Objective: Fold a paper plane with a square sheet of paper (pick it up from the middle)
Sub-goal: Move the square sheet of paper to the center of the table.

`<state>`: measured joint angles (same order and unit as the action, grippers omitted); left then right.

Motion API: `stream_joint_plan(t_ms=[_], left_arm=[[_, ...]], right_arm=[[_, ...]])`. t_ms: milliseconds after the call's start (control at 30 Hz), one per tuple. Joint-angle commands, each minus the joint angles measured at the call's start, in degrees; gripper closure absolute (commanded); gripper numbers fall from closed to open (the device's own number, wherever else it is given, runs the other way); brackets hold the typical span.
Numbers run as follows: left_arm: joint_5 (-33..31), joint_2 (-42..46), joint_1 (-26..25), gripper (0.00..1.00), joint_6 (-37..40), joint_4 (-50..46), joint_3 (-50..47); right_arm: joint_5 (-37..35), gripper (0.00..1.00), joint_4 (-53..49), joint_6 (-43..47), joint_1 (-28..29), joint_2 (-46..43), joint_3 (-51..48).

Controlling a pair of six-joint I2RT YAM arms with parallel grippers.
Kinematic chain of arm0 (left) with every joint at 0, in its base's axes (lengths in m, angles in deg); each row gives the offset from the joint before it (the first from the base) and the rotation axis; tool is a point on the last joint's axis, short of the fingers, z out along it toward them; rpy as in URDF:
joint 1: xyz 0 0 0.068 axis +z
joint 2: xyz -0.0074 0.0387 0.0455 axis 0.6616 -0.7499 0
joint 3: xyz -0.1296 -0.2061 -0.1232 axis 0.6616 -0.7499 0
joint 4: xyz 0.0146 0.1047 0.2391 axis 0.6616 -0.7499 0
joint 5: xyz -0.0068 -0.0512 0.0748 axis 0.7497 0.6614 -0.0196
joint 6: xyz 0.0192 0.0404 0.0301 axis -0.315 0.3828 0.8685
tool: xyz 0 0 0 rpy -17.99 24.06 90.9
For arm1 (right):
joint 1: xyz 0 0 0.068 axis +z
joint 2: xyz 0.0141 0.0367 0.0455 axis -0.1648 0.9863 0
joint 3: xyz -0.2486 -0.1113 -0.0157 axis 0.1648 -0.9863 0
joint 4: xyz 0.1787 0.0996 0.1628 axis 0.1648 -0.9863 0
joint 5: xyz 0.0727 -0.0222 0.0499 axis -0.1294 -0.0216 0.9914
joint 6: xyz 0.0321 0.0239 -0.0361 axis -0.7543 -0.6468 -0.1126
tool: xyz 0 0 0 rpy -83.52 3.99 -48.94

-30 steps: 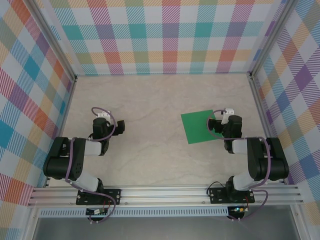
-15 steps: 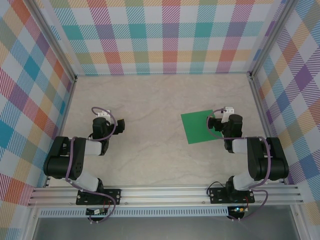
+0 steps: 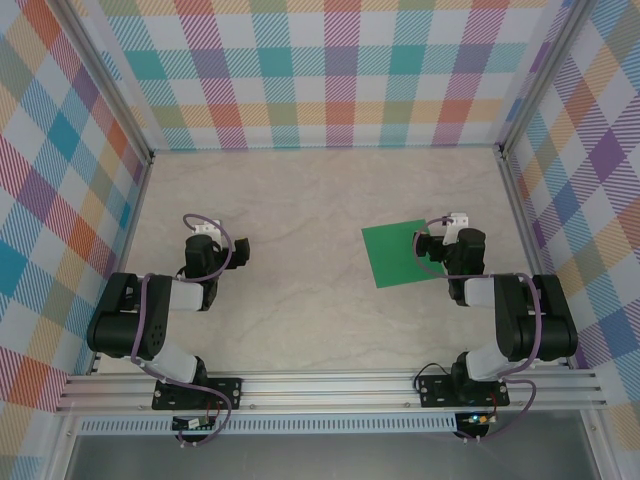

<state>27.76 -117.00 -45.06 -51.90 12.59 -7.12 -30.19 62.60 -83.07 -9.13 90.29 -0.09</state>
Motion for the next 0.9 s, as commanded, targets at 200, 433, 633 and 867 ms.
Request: stream_joint_plan(t_ms=[200,433,633,867], left_arm=[[1.31,21.53,0.71,0.0,-0.69,-16.6,0.49],[-3.3,43.61,0.9,0.0,-14.15,-43.36,7.89],[0.39,54.89,0.89,0.0,-15.77,-66.71,18.1],[-0.1,60.2,0.85,0.0,-25.85,-77.14,19.7]], right_arm=[[-2.46,0.0,-23.91,-2.63,0.43,-12.7,7.06],[-3.05,0.0,-63.87,-17.26,0.3,-23.08,19.57],[13.34,0.0,-76.75,-22.89,0.32,-24.96,22.91],[32.5,0.0,-72.74,-22.64,0.27,-37.13,12.29]])
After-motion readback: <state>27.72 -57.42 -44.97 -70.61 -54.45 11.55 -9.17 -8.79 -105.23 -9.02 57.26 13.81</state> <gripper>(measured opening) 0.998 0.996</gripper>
